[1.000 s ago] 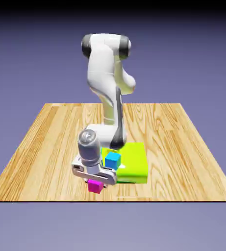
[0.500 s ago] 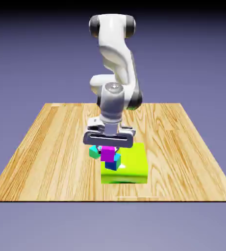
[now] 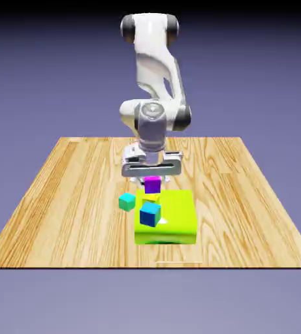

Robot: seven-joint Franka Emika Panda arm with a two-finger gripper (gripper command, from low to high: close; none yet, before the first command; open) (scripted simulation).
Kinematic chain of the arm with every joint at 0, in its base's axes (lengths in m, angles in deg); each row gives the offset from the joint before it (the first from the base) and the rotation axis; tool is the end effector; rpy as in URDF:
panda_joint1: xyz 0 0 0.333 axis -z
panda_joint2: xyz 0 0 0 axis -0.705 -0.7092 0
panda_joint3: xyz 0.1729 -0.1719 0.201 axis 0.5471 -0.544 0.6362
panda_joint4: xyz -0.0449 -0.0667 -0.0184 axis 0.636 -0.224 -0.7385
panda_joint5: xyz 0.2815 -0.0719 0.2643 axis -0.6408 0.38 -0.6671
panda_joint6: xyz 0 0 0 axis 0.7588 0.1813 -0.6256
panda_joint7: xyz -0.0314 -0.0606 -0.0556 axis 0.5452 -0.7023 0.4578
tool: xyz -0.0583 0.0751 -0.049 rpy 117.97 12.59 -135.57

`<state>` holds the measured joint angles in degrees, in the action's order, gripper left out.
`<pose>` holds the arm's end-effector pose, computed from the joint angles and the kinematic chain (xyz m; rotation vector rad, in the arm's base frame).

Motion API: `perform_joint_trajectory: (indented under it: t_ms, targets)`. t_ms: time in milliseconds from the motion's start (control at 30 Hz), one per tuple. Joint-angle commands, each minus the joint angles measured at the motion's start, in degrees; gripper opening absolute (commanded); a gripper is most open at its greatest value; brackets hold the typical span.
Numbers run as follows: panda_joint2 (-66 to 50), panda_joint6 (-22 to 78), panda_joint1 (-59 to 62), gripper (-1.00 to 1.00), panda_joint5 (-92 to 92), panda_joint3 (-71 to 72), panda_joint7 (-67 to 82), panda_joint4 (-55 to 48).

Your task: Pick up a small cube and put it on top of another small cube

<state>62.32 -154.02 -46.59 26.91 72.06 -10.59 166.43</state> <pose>0.3731 0.0039 0.2755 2.8535 -1.0329 -0.3002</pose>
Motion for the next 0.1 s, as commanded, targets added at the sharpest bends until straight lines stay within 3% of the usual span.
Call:
perform_joint_trajectory:
  t_ms: [0, 67]
  targets:
    - [0.0, 0.0, 0.0, 1.0, 0.0, 0.0, 0.0, 0.0]
    - [2.7, 5.0, 0.0, 1.0, -0.1, 0.1, 0.0, -2.3]
